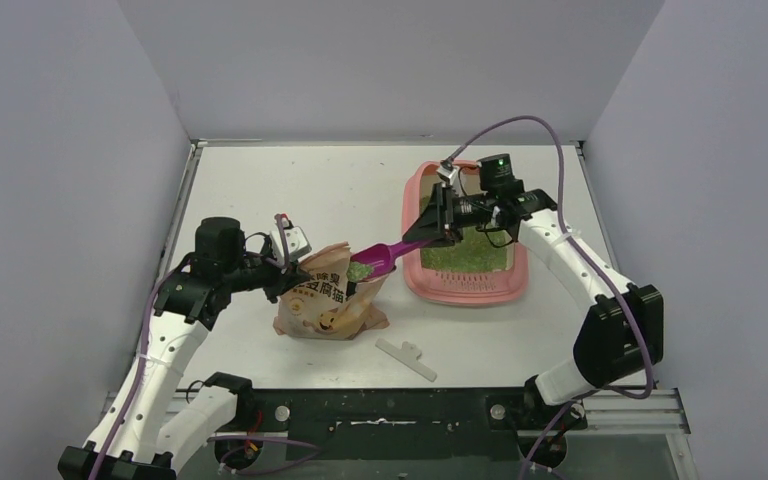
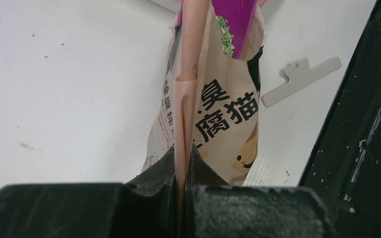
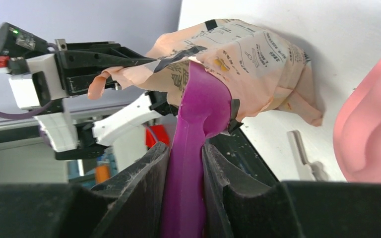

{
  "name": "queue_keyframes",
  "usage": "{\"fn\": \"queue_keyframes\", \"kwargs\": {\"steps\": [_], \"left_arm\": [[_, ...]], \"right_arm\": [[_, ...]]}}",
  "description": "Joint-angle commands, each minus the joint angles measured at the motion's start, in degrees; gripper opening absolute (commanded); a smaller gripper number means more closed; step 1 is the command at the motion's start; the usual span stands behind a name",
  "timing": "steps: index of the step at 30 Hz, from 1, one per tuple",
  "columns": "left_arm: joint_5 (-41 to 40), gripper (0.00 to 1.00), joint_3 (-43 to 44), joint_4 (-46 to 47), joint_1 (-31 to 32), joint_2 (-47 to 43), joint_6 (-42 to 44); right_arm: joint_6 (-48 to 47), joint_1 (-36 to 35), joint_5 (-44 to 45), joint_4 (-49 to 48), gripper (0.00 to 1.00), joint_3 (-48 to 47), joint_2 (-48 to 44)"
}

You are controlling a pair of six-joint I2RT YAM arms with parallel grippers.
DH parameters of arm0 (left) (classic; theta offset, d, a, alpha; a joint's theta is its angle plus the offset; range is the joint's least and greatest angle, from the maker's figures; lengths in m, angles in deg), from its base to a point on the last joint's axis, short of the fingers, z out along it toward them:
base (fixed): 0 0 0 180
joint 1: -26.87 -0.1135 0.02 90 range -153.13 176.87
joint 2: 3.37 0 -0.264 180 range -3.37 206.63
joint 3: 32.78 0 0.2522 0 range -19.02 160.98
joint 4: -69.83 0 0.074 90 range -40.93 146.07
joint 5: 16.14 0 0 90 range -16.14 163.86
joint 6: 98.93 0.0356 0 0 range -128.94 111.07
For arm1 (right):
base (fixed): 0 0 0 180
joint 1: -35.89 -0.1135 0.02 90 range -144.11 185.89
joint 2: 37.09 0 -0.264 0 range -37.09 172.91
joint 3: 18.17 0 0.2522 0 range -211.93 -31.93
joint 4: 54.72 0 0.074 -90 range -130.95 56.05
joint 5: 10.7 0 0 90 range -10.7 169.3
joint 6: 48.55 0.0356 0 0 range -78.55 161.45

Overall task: Fill the litter box with clean litter
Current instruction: 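Scoop the cat litter from the cat litter bag.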

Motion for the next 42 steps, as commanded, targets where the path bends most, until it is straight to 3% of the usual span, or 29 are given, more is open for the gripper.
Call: {"fn": "queue_keyframes", "kwargs": {"steps": [1,6,11,15,19,23,27,31,38,42], "left_arm": [[5.5,0.00,2.5,5.0,0.0,-1.4,-1.1],[5.3,0.00,2.6,3.8,0.0,-0.7,-0.4],[4.9,0.00,2.2,4.2,0.0,-0.3,-0.6],[4.5,0.00,2.3,4.1,0.0,-0.1,-0.6],[4.4,0.00,2.6,4.1,0.0,0.2,-0.5],[4.4,0.00,2.7,4.2,0.0,0.7,-0.4],[4.6,0.00,2.7,4.3,0.0,1.2,-0.5],[4.6,0.00,2.8,4.7,0.0,1.2,-0.8],[4.4,0.00,3.1,4.7,0.0,0.9,-1.0],[4.3,0.00,3.1,5.2,0.0,0.7,-1.4]], "right_arm": [[-13.9,-4.5,10.0,17.1,0.00,-10.2,2.3],[-20.0,-15.9,34.5,33.8,0.00,-24.7,10.9],[-19.8,-24.2,42.0,35.8,0.00,-30.1,18.9],[-17.7,-26.2,37.8,31.5,0.00,-28.7,20.2],[-13.8,-22.6,30.9,23.6,0.00,-23.3,15.7],[-5.2,-16.3,14.5,6.8,0.00,-13.8,10.3],[3.7,-12.6,6.0,-6.6,0.00,-7.3,7.0],[12.0,-9.7,1.7,-18.4,0.00,-1.5,5.2],[18.1,-4.4,-2.0,-25.6,0.00,4.3,2.4],[26.6,-1.9,-5.0,-38.8,0.00,9.1,1.3]]}}
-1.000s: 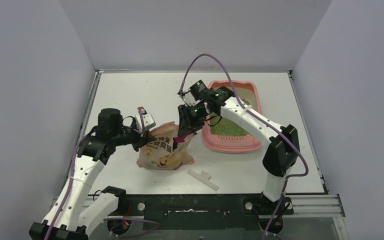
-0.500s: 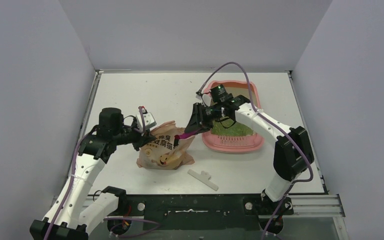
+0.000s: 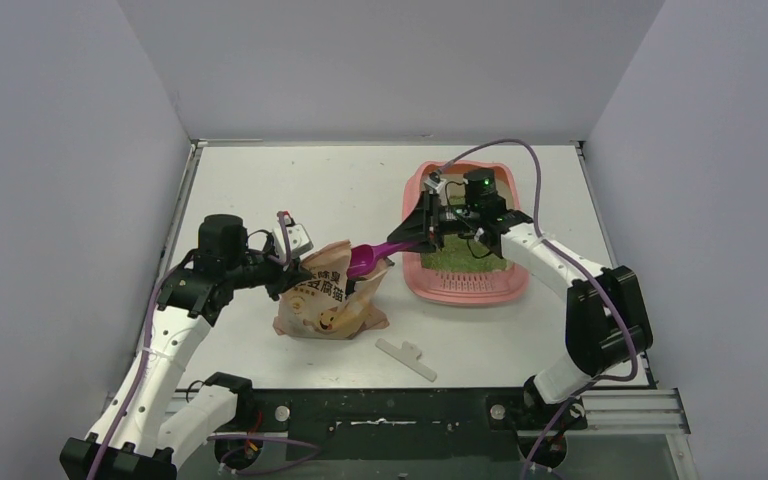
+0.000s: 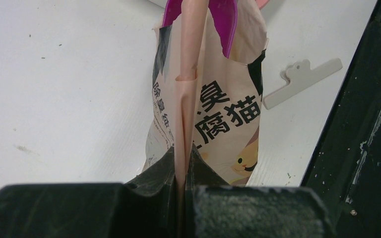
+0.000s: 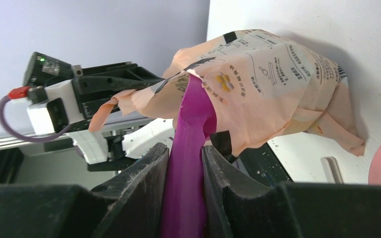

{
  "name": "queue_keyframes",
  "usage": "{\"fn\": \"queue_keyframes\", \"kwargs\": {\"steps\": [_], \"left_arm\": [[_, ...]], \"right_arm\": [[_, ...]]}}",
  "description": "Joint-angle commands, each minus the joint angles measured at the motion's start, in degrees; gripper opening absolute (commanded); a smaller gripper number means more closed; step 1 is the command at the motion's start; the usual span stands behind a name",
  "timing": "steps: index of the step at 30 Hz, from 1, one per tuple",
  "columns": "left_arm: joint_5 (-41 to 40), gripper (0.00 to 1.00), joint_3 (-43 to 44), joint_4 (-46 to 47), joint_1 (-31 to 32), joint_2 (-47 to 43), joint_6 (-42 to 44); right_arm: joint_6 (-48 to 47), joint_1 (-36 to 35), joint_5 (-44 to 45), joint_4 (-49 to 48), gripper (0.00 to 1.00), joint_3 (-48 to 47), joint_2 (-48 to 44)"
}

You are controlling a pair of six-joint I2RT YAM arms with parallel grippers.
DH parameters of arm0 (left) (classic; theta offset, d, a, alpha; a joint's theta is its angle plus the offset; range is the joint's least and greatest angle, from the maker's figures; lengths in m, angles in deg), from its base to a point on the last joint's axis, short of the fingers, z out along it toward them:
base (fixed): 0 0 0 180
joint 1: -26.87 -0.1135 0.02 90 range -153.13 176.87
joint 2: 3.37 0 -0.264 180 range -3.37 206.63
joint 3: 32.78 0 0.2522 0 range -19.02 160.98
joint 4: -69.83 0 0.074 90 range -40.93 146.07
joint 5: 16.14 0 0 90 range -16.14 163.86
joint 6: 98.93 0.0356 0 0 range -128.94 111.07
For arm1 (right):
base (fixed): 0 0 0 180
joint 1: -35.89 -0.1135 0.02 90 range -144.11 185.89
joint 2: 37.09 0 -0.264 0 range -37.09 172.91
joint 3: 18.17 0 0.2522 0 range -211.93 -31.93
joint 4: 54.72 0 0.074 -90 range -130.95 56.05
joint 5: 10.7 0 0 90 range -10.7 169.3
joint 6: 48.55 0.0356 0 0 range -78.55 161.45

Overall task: Fill the litter box with clean litter
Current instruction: 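Scoop the cat litter from the cat litter bag.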

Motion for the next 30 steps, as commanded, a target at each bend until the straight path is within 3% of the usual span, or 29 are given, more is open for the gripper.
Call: {"fn": "queue_keyframes", "kwargs": {"steps": [1,15,21,24,30], "left_arm": [[3.7,0.00,3.1,4.2,0.0,-1.2,-1.4],[3.3,0.00,3.3,4.9,0.0,-2.1,-2.1],[3.3,0.00,3.5,5.3,0.0,-2.2,-2.3],[3.4,0.00,3.5,5.3,0.0,-2.1,-2.3],[3.5,0.00,3.5,5.5,0.0,-2.2,-2.5]], "right_arm": [[11.7,2.7,-5.9,-19.7,0.00,3.8,-3.8],[30.0,7.7,-8.6,-46.1,0.00,15.7,-4.8],[29.5,7.7,-8.5,-46.4,0.00,15.7,-5.0],[22.2,7.7,-7.9,-37.2,0.00,14.2,-6.1],[-19.7,6.6,-1.0,22.5,0.00,-1.8,-6.1]]}}
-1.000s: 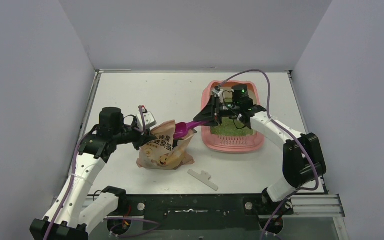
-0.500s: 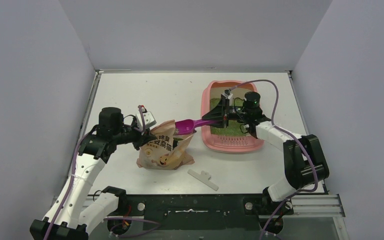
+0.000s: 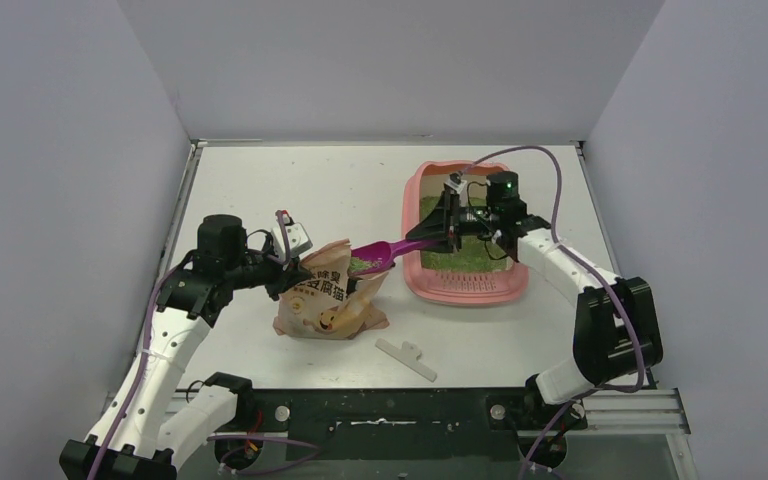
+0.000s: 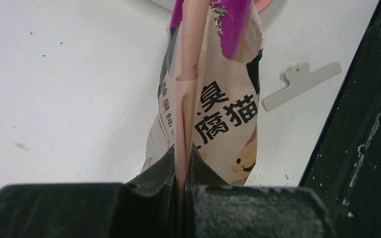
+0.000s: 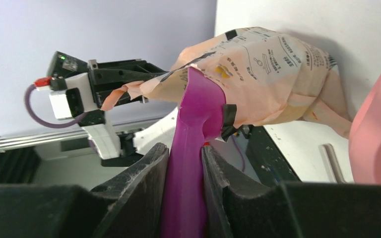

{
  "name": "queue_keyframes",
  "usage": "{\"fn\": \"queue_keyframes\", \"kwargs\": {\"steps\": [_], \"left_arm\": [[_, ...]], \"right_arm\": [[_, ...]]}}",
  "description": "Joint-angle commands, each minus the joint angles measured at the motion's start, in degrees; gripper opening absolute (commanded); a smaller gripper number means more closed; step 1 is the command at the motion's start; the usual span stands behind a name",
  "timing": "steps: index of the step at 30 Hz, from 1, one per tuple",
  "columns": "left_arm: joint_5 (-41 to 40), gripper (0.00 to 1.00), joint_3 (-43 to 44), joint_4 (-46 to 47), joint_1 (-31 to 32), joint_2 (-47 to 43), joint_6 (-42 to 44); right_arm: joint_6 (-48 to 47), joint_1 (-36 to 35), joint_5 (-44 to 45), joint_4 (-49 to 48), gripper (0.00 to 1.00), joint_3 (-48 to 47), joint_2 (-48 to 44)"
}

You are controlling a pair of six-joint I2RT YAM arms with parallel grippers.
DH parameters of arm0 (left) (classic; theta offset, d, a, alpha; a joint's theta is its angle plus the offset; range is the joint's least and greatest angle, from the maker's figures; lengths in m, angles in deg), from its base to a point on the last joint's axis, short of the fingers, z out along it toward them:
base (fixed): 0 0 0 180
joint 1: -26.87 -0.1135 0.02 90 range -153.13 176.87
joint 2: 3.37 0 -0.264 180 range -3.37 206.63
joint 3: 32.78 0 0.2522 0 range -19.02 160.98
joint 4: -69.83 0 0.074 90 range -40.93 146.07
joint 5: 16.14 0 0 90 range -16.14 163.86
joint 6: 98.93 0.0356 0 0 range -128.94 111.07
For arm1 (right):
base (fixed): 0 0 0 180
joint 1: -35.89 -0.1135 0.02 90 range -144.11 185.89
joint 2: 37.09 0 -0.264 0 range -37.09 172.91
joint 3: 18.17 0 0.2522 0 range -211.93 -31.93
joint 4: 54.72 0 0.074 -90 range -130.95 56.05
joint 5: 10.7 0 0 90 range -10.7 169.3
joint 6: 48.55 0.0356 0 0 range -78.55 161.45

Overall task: Fill the litter box with clean litter
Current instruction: 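Scoop the cat litter from the cat litter bag.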

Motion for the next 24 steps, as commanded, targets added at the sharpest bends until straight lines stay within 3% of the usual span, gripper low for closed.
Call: {"fn": "queue_keyframes", "kwargs": {"steps": [1,7,12,15,19,24], "left_arm": [[4.1,0.00,3.5,5.2,0.0,-1.8,-1.2],[4.2,0.00,3.6,5.7,0.1,-1.6,-1.1],[4.7,0.00,3.6,5.6,0.1,-1.3,-0.9],[4.9,0.00,2.9,5.8,0.1,-1.3,-0.9],[4.5,0.00,2.1,5.9,0.1,-1.4,-1.0],[4.6,0.00,1.9,5.9,0.1,-1.8,-1.2]], "right_arm": [[-33.1,-1.3,6.3,40.7,0.00,-14.1,-1.3],[-44.7,-8.6,16.9,57.8,0.00,-25.8,3.7],[-47.1,-19.2,40.4,68.2,0.00,-39.0,10.2],[-46.5,-25.2,46.9,69.9,0.00,-44.4,15.6],[-44.5,-31.6,46.0,67.3,0.00,-45.6,22.7],[-40.3,-29.7,39.6,58.3,0.00,-40.1,19.1]]}}
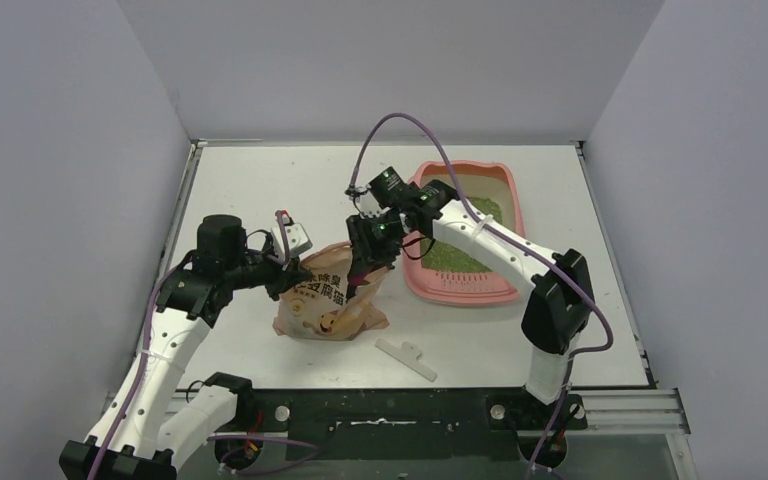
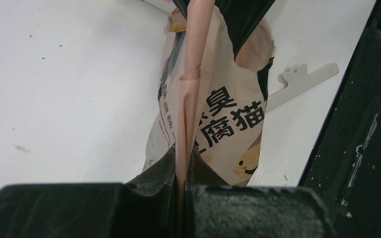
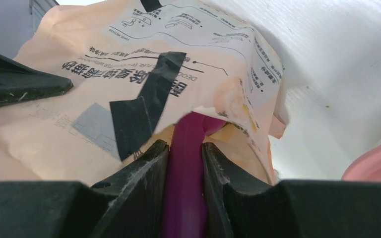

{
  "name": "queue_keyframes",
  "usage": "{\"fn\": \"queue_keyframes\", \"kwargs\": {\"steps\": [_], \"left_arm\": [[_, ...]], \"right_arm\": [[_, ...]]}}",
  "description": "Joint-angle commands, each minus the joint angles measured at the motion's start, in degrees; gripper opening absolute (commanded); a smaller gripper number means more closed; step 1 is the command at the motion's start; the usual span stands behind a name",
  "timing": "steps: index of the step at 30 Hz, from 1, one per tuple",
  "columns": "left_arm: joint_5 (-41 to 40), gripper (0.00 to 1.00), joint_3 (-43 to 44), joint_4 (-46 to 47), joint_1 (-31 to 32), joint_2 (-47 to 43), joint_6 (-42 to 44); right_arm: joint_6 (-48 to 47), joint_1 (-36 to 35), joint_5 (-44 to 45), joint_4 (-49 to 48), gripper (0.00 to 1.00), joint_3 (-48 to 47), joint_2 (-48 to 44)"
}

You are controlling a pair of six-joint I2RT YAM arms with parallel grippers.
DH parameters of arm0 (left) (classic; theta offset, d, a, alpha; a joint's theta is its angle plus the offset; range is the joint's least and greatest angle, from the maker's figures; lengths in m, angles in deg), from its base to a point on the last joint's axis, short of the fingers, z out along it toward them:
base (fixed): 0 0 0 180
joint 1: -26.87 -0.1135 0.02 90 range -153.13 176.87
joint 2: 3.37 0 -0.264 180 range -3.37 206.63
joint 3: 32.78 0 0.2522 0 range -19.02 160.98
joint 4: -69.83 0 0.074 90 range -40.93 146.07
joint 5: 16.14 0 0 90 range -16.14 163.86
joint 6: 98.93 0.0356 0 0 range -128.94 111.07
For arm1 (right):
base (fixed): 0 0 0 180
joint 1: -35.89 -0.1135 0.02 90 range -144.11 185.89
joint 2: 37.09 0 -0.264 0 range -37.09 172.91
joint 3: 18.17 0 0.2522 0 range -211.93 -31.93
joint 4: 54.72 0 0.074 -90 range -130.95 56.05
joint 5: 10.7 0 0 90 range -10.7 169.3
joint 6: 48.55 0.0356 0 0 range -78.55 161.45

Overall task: Fill the litter box with clean litter
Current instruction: 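Scoop the cat litter from the cat litter bag.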

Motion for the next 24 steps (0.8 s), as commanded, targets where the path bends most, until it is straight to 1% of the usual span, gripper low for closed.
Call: {"fn": "queue_keyframes", "kwargs": {"steps": [1,4,9,13,16,21,23,24], "left_arm": [[4.2,0.00,1.9,5.7,0.1,-1.7,-1.1],[4.0,0.00,1.9,5.7,0.0,-1.6,-1.1],[3.9,0.00,2.5,5.8,0.1,-1.2,-1.3],[3.8,0.00,2.9,5.5,0.1,-1.0,-1.4],[3.8,0.00,3.2,5.2,0.1,-1.0,-1.4],[3.6,0.00,3.4,5.0,0.1,-1.3,-1.5],[3.6,0.00,3.6,4.8,0.1,-1.3,-1.4],[3.6,0.00,3.6,4.8,0.1,-1.3,-1.4]], "right_arm": [[3.5,2.3,-3.1,-5.0,0.00,7.2,-1.5],[8.3,6.6,-13.1,-14.1,0.00,12.4,-5.0],[18.3,11.6,-24.5,-30.1,0.00,21.5,-10.0],[26.4,15.3,-29.5,-41.8,0.00,27.9,-13.0],[36.1,17.9,-33.2,-55.3,0.00,33.6,-14.7],[51.7,21.8,-36.4,-78.6,0.00,41.7,-15.6],[55.9,23.1,-37.1,-84.4,0.00,43.8,-15.6],[56.7,23.7,-37.2,-85.5,0.00,44.6,-15.8]]}}
